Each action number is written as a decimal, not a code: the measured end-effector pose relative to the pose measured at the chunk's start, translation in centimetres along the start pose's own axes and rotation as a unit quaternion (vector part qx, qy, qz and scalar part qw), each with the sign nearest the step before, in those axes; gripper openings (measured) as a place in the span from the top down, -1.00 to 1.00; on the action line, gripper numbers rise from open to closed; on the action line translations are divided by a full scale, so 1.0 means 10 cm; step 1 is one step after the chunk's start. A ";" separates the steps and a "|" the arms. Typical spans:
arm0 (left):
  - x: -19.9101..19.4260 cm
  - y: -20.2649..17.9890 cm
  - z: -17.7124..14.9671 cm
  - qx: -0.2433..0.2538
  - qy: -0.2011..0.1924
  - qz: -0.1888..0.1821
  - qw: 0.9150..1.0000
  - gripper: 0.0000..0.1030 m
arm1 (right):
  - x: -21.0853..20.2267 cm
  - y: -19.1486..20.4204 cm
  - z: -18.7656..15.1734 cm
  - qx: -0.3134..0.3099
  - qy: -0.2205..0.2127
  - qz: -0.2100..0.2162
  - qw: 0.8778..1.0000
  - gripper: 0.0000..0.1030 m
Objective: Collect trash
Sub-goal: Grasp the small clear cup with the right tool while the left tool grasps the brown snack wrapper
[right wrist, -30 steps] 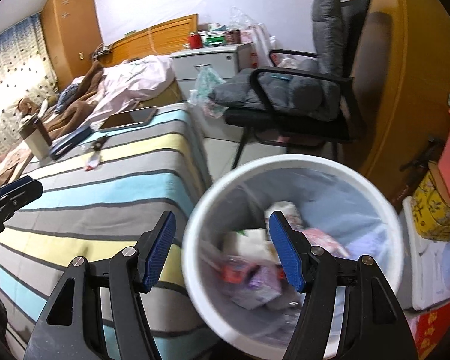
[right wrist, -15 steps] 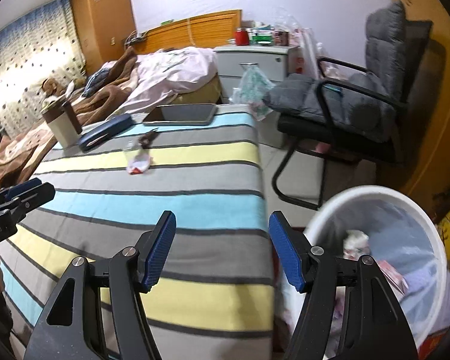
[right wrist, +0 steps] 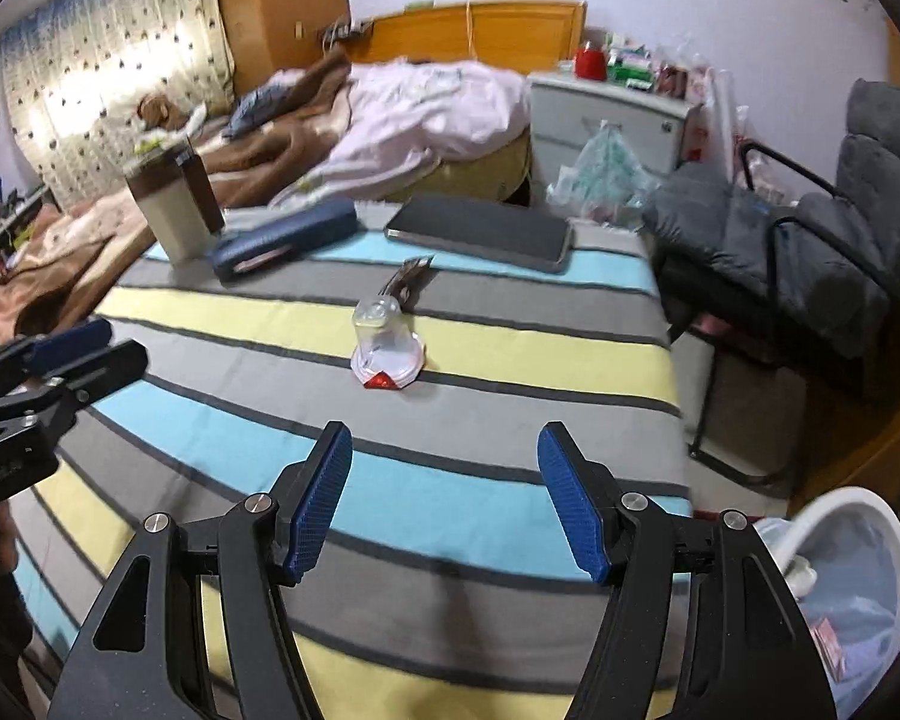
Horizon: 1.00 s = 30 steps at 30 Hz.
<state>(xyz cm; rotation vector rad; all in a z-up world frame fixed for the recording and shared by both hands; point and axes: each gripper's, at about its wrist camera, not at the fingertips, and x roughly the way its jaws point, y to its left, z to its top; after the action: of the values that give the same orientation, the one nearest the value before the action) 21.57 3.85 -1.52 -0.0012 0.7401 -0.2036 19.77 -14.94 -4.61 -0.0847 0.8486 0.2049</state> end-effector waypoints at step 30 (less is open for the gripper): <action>0.81 -0.07 0.41 -0.010 0.040 -0.058 0.997 -0.20 | 0.42 -0.09 0.21 -0.002 0.018 0.031 0.999 0.41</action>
<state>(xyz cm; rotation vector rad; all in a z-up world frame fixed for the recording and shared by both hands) 30.01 1.33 -3.90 -0.0562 0.8235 -0.3080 24.19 -14.90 -6.35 -0.0662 0.8879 0.2641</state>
